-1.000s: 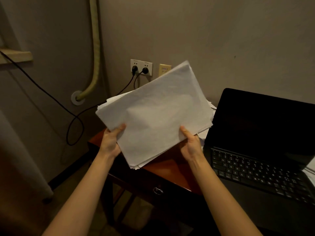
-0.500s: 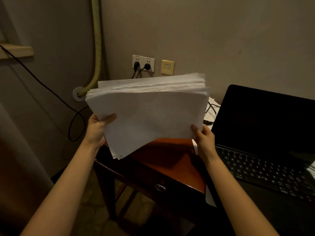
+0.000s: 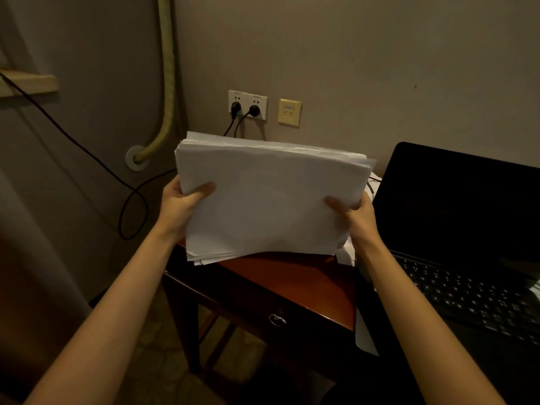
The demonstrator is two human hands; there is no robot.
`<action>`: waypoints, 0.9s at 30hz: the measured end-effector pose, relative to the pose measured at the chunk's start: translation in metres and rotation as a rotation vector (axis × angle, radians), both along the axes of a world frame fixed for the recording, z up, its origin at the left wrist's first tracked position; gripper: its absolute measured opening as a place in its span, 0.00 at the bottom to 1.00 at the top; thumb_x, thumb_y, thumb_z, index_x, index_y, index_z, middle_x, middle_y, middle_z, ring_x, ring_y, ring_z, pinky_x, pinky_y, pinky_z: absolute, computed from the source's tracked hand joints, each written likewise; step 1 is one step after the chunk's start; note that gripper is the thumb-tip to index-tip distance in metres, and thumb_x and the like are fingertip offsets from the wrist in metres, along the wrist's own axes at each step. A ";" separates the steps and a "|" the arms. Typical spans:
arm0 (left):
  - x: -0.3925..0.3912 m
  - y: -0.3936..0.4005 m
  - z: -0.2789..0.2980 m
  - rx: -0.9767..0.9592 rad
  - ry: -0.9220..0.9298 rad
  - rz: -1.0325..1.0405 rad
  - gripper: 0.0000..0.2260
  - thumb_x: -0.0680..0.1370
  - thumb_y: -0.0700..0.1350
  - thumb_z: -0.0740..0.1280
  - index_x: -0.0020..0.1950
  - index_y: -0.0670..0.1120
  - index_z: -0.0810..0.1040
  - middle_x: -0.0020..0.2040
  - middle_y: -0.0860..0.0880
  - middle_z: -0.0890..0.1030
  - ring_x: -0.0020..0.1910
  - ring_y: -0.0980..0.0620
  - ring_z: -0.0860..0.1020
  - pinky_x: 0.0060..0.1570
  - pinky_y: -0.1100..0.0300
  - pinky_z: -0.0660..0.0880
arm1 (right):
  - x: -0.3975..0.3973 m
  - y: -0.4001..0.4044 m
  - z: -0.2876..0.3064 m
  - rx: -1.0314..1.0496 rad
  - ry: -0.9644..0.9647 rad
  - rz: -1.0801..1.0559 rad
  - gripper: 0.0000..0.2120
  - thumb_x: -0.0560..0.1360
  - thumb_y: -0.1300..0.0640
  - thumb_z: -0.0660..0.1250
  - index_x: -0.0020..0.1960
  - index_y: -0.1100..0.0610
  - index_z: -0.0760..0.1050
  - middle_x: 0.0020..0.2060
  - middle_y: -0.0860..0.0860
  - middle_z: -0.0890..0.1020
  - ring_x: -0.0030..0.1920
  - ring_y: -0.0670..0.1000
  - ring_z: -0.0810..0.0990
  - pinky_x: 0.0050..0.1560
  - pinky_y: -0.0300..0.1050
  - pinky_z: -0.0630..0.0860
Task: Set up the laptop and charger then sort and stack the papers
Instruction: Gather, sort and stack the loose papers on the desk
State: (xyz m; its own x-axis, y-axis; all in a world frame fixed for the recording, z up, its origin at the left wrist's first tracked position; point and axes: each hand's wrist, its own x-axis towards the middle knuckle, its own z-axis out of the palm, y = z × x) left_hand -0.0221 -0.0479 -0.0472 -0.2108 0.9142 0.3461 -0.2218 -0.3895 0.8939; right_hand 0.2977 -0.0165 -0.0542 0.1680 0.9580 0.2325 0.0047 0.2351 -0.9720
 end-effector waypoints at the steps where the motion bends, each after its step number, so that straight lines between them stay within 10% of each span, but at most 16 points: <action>1: 0.000 0.000 0.000 -0.018 0.007 -0.004 0.27 0.60 0.53 0.81 0.56 0.48 0.78 0.49 0.53 0.84 0.50 0.52 0.82 0.44 0.58 0.79 | 0.000 0.000 0.001 -0.001 0.005 0.019 0.39 0.58 0.48 0.80 0.64 0.59 0.70 0.55 0.53 0.81 0.53 0.51 0.81 0.49 0.46 0.80; 10: 0.004 -0.009 0.008 -0.066 0.073 0.036 0.18 0.62 0.44 0.74 0.50 0.48 0.77 0.48 0.52 0.81 0.46 0.55 0.82 0.41 0.59 0.79 | -0.007 -0.010 -0.003 -0.036 0.103 0.158 0.39 0.48 0.39 0.80 0.54 0.53 0.76 0.48 0.49 0.84 0.49 0.50 0.83 0.44 0.41 0.80; 15: 0.002 -0.013 0.003 0.008 0.171 0.001 0.23 0.58 0.49 0.80 0.51 0.52 0.79 0.46 0.59 0.84 0.49 0.58 0.82 0.45 0.63 0.79 | -0.013 -0.020 -0.010 0.007 0.053 0.132 0.19 0.61 0.57 0.76 0.51 0.51 0.77 0.46 0.48 0.83 0.44 0.42 0.83 0.44 0.40 0.77; 27: 0.008 -0.012 -0.014 -0.071 0.172 0.068 0.14 0.68 0.33 0.73 0.48 0.49 0.79 0.40 0.60 0.84 0.43 0.58 0.81 0.38 0.68 0.77 | -0.009 -0.023 -0.032 -0.089 -0.009 0.111 0.18 0.67 0.65 0.74 0.55 0.56 0.77 0.49 0.50 0.83 0.51 0.51 0.82 0.50 0.47 0.80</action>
State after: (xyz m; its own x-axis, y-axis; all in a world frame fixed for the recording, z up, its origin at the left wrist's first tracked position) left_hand -0.0143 -0.0603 -0.0610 -0.2160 0.9233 0.3176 -0.0383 -0.3331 0.9421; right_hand 0.2888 -0.0396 -0.0862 0.0579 0.9874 0.1470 -0.0074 0.1477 -0.9890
